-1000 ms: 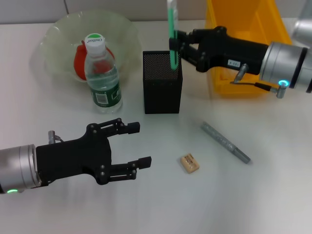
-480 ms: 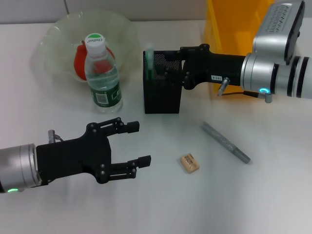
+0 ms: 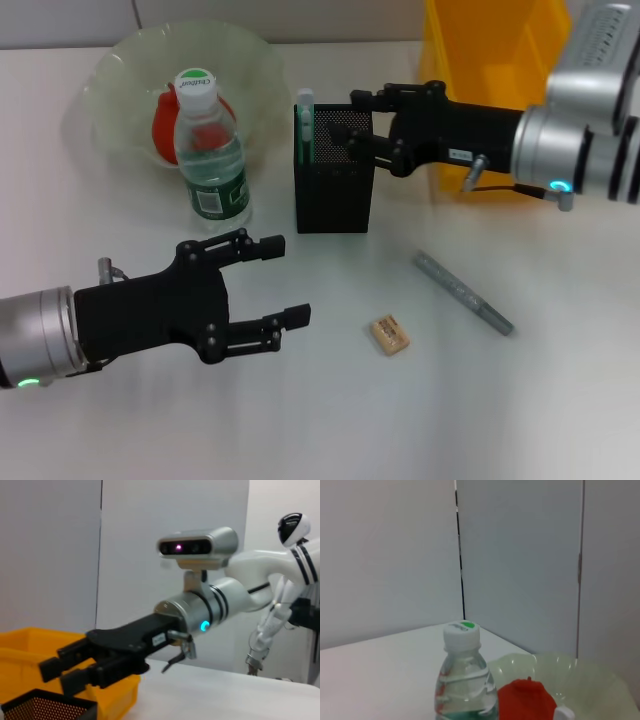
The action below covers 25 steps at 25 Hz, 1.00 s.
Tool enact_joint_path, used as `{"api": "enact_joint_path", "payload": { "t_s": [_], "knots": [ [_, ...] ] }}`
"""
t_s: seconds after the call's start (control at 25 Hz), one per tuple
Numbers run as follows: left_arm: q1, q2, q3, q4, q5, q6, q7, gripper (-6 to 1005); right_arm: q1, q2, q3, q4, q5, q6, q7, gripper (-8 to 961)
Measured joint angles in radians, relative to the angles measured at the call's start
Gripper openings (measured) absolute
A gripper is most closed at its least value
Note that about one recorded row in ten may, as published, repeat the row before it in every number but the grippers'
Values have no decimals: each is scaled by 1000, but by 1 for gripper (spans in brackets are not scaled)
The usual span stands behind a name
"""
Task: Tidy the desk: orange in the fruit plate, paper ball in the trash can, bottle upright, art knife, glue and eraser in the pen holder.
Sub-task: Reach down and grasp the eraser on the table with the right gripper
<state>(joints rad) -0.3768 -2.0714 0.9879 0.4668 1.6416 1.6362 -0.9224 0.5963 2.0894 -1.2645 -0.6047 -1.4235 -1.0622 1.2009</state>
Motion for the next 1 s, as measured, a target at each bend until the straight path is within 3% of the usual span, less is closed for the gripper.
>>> {"api": "enact_joint_path", "payload": {
  "t_s": [0.32,0.48,0.6,0.68,1.0],
  "knots": [
    [-2,0,0,-1,-1,-2,0,785,-148,-4,-8,-210,-2,-75,124,517],
    [-5,1,0,-1,-2,-3,0,785,-219,-8,2,-348,-74,-200,251,555],
    [-5,1,0,-2,-2,-4,0,785,-230,-8,11,-421,-157,-249,380,656],
    [-5,0,0,-6,-2,-8,0,785,-225,-10,22,-503,-275,-298,551,723],
    [-5,1,0,-11,-2,-9,1,785,-93,-11,32,-681,-688,-516,1040,718]
  ]
}}
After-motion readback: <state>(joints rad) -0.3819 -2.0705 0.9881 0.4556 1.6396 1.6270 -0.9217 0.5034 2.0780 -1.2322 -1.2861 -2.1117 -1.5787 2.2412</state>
